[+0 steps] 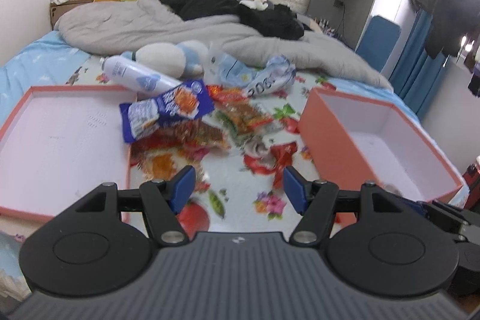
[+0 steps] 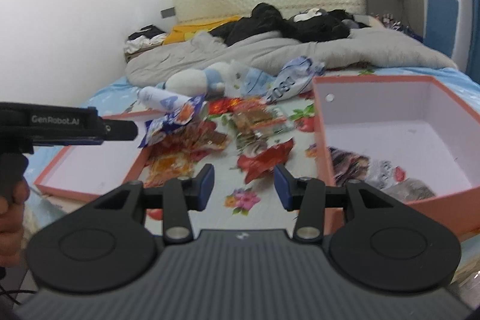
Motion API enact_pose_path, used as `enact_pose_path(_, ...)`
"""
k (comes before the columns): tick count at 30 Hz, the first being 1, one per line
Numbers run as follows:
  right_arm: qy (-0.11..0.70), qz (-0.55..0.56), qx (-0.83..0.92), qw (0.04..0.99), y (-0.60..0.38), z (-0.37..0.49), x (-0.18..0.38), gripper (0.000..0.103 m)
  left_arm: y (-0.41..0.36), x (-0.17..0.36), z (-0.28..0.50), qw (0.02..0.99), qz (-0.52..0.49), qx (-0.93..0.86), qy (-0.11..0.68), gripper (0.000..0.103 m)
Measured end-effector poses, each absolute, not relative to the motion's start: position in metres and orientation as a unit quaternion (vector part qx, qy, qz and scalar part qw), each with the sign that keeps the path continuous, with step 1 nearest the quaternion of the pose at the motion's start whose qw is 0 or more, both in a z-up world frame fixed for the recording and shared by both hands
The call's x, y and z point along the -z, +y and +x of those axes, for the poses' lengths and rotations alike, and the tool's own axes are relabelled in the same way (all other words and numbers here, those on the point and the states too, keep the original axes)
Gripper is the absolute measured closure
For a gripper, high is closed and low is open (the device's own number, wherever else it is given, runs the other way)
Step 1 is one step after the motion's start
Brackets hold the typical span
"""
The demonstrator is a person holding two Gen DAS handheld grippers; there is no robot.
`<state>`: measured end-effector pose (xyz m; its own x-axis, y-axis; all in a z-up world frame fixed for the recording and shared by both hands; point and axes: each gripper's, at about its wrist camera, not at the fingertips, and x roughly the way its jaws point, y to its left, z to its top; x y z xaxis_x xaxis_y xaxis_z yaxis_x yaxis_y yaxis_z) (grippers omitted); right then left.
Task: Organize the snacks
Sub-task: 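Move both tools back over the snack pile, then grasp the orange spicy strip packet with left tool while right grasps red wrapper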
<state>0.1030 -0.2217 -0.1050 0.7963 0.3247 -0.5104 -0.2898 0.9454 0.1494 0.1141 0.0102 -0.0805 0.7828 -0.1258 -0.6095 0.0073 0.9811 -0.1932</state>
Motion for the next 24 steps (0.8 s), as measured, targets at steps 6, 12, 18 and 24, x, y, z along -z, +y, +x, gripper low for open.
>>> enact_pose_path(6,0.285,0.017,-0.175,0.942,-0.207,0.104,0.115,0.057,0.027,0.103,0.111,0.933,-0.110,0.025,0.342,0.034)
enact_pose_path(12,0.288,-0.011,-0.185,0.939,-0.189,0.113,0.124,0.057,0.038,0.123,0.124,0.925,-0.115,0.010,0.362,0.034)
enact_pose_path(18,0.288,-0.027,-0.192,0.938,-0.174,0.131,0.131,0.058,0.049,0.134,0.153,0.920,-0.115,-0.003,0.374,0.029)
enact_pose_path(24,0.304,-0.030,-0.165,0.938,-0.166,0.169,0.145,0.058,0.058,0.145,0.197,0.917,-0.107,-0.009,0.384,0.028)
